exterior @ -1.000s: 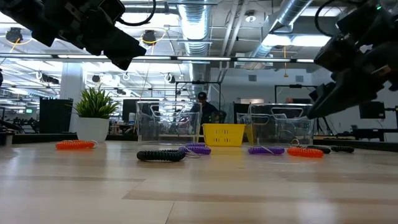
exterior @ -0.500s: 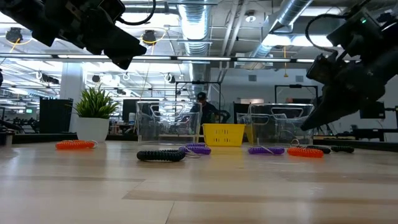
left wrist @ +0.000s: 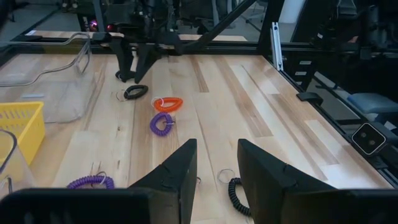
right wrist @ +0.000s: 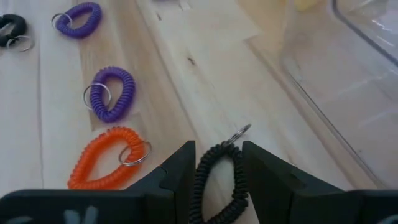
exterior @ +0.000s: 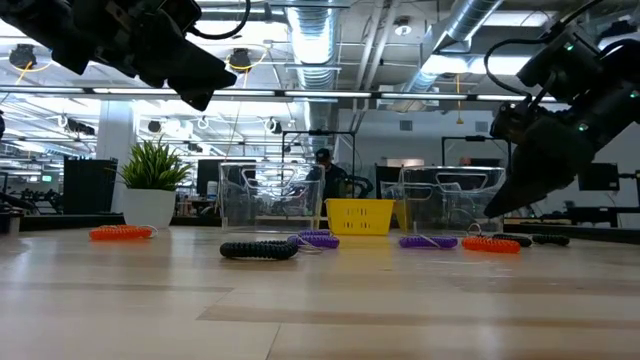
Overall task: Sort spring keychains
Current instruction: Put the middle black spring keychain into the right transparent bin
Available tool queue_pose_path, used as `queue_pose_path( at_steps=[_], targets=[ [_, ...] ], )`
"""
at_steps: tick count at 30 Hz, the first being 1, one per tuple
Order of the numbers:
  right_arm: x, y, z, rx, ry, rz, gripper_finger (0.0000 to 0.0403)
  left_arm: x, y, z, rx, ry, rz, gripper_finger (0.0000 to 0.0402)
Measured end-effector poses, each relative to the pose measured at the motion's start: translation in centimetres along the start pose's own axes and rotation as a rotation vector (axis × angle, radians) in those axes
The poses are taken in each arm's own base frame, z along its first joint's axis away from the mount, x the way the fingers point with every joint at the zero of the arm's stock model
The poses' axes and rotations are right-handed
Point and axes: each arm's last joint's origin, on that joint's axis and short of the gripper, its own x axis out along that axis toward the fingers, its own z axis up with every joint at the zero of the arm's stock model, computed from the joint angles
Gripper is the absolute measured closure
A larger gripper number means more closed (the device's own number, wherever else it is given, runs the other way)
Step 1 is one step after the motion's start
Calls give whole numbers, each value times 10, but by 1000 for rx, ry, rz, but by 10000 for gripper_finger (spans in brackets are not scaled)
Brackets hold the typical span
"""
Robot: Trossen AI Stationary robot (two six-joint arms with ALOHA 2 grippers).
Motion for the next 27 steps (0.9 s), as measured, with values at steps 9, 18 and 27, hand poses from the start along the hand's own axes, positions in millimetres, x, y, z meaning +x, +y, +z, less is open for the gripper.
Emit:
queue_pose_path(
  at_steps=[9, 18, 27],
  targets=[
    [0, 1, 3, 6, -36, -6, 280, 0, 0, 1, 1, -6, 0, 289],
    [0, 0, 3, 37, -40, -17, 280, 0, 0, 1, 1, -8, 0, 289],
    [0, 0, 3, 98, -43, -29, 280, 0, 0, 1, 1, -8, 0, 289]
  ],
)
